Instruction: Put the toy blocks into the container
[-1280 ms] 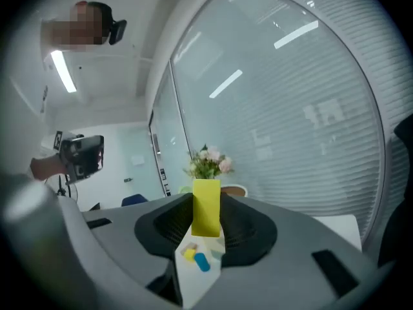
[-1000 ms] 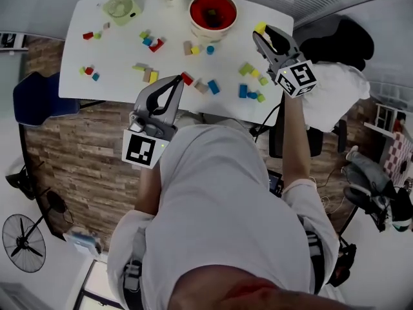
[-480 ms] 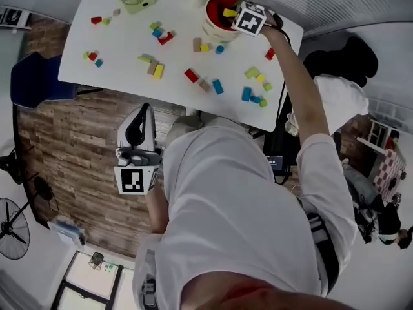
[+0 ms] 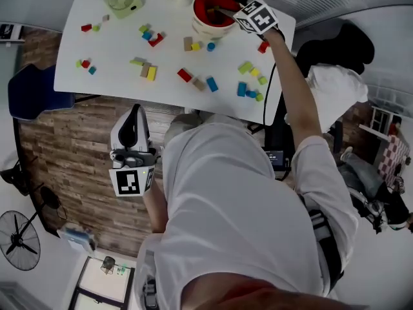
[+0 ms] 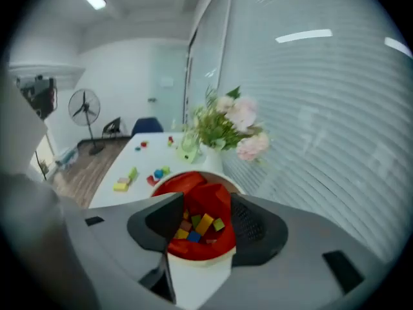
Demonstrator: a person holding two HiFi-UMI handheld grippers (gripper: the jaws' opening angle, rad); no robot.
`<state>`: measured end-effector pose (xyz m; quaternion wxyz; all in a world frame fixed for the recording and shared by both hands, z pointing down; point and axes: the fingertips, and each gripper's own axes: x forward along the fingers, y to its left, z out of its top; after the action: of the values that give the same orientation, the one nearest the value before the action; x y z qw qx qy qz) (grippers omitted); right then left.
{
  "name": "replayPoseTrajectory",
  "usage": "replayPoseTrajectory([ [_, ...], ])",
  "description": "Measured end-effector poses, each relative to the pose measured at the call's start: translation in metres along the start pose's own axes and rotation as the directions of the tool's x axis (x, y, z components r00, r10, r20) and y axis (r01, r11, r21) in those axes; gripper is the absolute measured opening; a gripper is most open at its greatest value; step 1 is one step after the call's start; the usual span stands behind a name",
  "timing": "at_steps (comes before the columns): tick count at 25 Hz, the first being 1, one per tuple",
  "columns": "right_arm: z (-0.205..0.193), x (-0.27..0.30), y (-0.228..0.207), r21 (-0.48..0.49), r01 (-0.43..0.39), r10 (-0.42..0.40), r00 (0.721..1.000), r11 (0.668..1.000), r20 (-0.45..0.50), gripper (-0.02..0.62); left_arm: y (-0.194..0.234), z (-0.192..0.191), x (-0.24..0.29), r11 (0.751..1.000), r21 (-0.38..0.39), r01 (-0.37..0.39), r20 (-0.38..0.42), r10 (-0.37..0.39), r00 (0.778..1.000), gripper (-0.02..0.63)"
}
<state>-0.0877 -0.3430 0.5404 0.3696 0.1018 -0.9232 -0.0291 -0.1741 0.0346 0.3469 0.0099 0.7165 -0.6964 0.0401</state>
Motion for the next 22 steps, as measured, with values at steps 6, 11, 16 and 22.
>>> replayPoseTrajectory([
  [6, -0.05, -0.117, -0.025, 0.276, 0.184, -0.252, 0.938, 0.943, 0.239, 0.254, -0.035, 0.011, 0.05, 0.984, 0.034, 0.178, 0.006, -0.178, 0.984, -0.002],
  [11, -0.116, -0.179, -0.004, 0.404, 0.246, -0.371, 0.889, 0.881, 0.268, 0.323, -0.061, 0.015, 0.087, 0.957, 0.028, 0.287, 0.008, -0.288, 0.958, -0.002],
  [16, -0.175, -0.198, 0.027, 0.502, 0.295, -0.435, 0.88, 0.813, 0.188, 0.356, -0.081, 0.02, 0.11, 0.931, 0.032, 0.363, 0.014, -0.363, 0.932, -0.002],
  [22, -0.229, -0.168, 0.038, 0.429, 0.349, -0.394, 0.919, 0.833, 0.017, 0.263, -0.088, 0.02, 0.116, 0.926, 0.029, 0.377, 0.0, -0.377, 0.926, -0.002],
])
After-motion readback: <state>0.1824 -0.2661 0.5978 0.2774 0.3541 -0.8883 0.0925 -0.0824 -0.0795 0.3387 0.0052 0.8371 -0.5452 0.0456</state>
